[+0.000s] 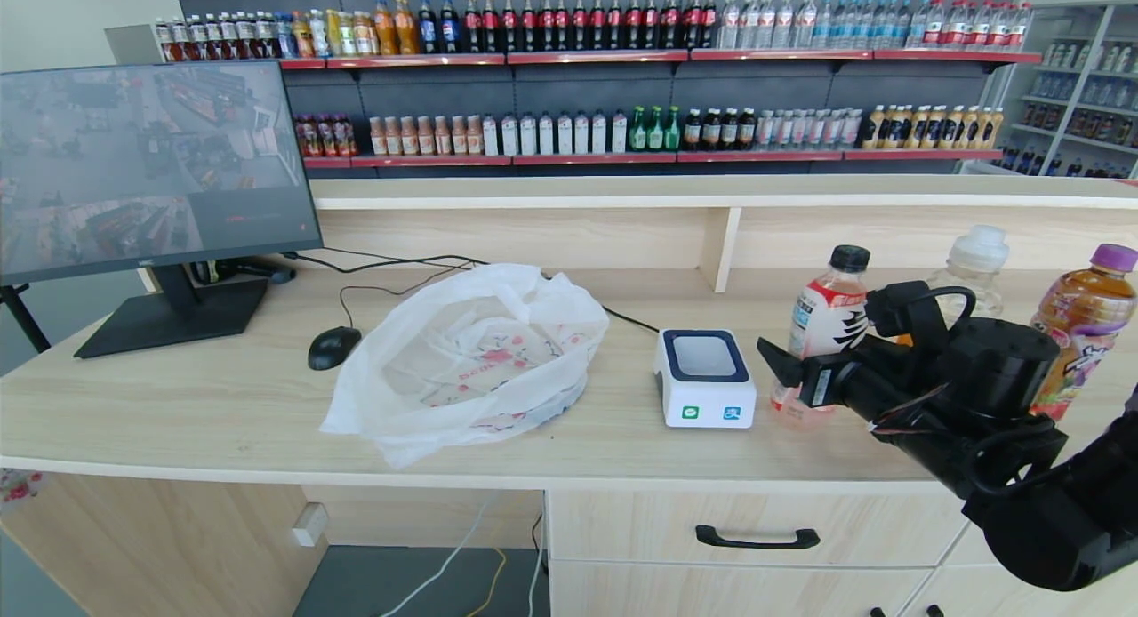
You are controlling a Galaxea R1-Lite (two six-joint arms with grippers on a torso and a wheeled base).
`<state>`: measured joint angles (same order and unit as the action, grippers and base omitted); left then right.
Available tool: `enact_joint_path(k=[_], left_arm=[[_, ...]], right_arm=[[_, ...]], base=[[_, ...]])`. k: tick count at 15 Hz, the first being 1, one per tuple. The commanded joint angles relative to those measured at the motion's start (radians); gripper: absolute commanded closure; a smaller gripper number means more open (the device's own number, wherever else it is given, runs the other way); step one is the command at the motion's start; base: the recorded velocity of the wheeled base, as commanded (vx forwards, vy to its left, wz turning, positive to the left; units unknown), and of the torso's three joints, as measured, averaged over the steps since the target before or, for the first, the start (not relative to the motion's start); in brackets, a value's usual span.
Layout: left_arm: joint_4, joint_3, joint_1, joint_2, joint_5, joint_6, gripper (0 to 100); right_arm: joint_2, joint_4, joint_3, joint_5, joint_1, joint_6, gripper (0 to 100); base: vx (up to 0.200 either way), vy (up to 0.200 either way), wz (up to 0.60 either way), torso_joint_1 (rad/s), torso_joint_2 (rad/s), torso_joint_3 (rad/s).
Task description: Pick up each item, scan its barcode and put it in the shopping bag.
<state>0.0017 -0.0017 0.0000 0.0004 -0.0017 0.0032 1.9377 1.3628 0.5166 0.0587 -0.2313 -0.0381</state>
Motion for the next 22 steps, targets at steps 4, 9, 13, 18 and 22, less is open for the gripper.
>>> enact_joint_path(k=[4, 9, 13, 18, 22], left_arm=[[0.0, 0.002, 0.0, 0.0, 0.0, 0.0, 0], [0.0, 0.0, 0.0, 0.0, 0.0, 0.0, 0], [0.0, 0.0, 0.0, 0.0, 0.0, 0.0, 0], [0.0, 0.0, 0.0, 0.0, 0.0, 0.0, 0], [0.0, 0.0, 0.0, 0.0, 0.0, 0.0, 0]], right_arm=[[0.015, 0.041, -0.006, 0.0, 0.0, -0.008, 100], [0.017, 0.044, -0.003, -0.002, -0.008, -0.008, 100], [0.014, 0.065, -0.003, -0.002, -0.013, -0.006, 100], [-0.069, 0.081, -0.006, -0.002, -0.025, 0.053, 100], [-0.21, 0.048, -0.024, -0.005, -0.033, 0.109, 100]], base=[[0.0, 0.0, 0.0, 0.0, 0.0, 0.0], [0.0, 0.0, 0.0, 0.0, 0.0, 0.0], [0.0, 0.0, 0.0, 0.0, 0.0, 0.0], [0.0, 0.0, 0.0, 0.0, 0.0, 0.0], [0.0, 0.0, 0.0, 0.0, 0.0, 0.0]])
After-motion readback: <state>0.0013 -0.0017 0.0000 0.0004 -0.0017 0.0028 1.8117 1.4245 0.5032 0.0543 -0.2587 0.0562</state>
